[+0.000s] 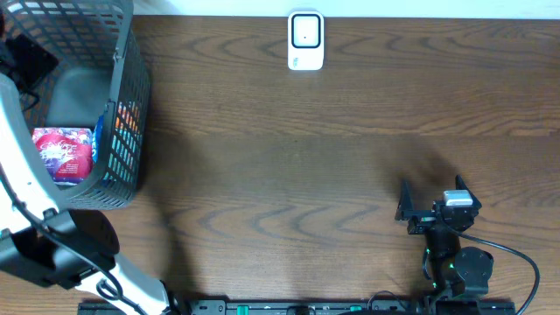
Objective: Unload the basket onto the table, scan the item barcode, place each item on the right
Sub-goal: 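Raise the left gripper and reach into the grey basket, then grasp the red-purple snack box inside the basket with the left gripper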
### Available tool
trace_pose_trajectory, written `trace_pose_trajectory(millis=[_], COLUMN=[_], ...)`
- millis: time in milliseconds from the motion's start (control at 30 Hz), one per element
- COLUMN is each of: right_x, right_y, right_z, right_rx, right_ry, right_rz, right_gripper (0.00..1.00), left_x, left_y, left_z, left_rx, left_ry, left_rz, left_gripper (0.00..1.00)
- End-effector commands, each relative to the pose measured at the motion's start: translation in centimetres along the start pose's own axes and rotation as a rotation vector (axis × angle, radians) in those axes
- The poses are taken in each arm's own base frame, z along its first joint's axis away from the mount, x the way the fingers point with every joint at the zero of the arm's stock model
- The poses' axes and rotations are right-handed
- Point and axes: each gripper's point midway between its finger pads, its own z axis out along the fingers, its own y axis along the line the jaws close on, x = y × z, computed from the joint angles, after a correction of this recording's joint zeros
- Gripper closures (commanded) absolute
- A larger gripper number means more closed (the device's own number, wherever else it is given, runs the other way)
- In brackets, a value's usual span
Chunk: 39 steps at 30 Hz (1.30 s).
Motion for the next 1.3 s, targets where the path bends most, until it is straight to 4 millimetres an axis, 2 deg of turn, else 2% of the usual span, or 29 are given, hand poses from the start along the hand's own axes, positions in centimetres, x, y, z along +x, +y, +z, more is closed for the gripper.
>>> trace_pose_trajectory(millis=[0,233,433,667,767,900,1067,1267], right_x=[0.0,0.0,0.0,0.0,0.0,0.0,0.0,0.0], right_y=[0.5,0.5,0.5,0.5,0.5,0.5,0.5,0.5], right_z=[0.0,0.0,0.0,0.0,0.0,0.0,0.0,0.0], right_rx=[-0.022,-0.022,-0.022,-0.022,-0.022,-0.022,-0.022,-0.022], right_ry=[-0.002,-0.002,-0.002,-0.002,-0.002,-0.002,-0.002,-0.002], right_rz=[-0.006,-0.006,-0.006,-0.006,-0.006,-0.006,-0.006,-0.006], right_gripper=[0.01,0.01,0.01,0.01,0.01,0.01,0.01,0.01], left_x=[-1.5,1.9,4.0,4.9,4.5,4.5,5.8,7.6], left_y=[2.2,2.8,2.9,2.3,1.8,1.4,1.6,2.4], left_z=[0.8,5.5,9.9,14.0,14.9,15.1,15.3,16.7], left_rx=[-0.141,-0.249,-0.317,-0.339,-0.323,-0.315,-0.341,-0.385], left_ry=[-0.076,0.076,0.158,0.182,0.163,0.156,0.184,0.196], left_rz=[-0.108,-0.137,-0.161,-0.169,-0.177,-0.175,-0.179,-0.267], left_gripper=[0.02,0.02,0.02,0.02,0.02,0.02,0.02,0.02])
